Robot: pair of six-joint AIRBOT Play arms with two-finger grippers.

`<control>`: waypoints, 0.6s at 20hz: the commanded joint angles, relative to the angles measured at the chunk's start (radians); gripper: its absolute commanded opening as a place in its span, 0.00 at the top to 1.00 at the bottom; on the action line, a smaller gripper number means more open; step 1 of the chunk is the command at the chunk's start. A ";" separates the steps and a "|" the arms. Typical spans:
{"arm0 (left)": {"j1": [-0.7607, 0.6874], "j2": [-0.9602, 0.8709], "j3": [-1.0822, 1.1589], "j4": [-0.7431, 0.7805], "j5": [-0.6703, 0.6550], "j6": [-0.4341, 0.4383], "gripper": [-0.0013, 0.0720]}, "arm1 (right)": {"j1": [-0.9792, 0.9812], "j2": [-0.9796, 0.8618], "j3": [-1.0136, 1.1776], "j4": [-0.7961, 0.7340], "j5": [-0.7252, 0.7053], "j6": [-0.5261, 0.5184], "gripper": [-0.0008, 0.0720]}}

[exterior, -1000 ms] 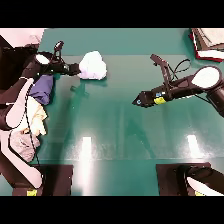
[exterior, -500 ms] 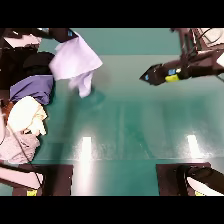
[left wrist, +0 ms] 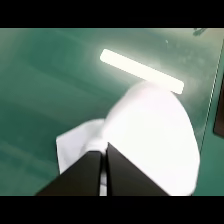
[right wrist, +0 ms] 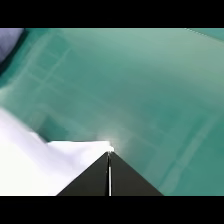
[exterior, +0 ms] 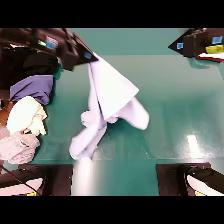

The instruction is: Fold the shirts.

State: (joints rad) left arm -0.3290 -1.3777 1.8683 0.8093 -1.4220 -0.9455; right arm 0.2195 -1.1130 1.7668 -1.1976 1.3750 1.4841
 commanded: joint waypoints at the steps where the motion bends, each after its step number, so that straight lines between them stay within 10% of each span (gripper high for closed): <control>1: -0.036 -0.067 -0.073 0.103 0.039 -0.058 0.95 | -0.012 0.021 0.010 -0.007 0.070 0.001 0.97; 3: -0.006 -0.093 -0.085 0.148 0.043 -0.124 0.86 | -0.012 0.052 -0.036 -0.011 0.064 0.001 0.97; 4: 0.021 -0.094 -0.085 0.156 0.045 -0.155 0.36 | -0.013 0.066 -0.062 -0.011 0.063 0.000 0.97; 5: 0.052 -0.089 -0.084 0.156 0.041 -0.196 0.09 | -0.020 0.082 -0.090 -0.010 0.056 0.000 0.97; 12: 0.182 0.113 -0.428 0.155 -0.085 -0.292 0.10 | -0.098 0.208 -0.294 -0.002 -0.042 0.001 0.97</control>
State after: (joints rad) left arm -0.1776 -1.3548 1.6260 0.9596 -1.4738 -1.2034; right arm 0.1478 -0.9531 1.5475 -1.2049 1.3788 1.4849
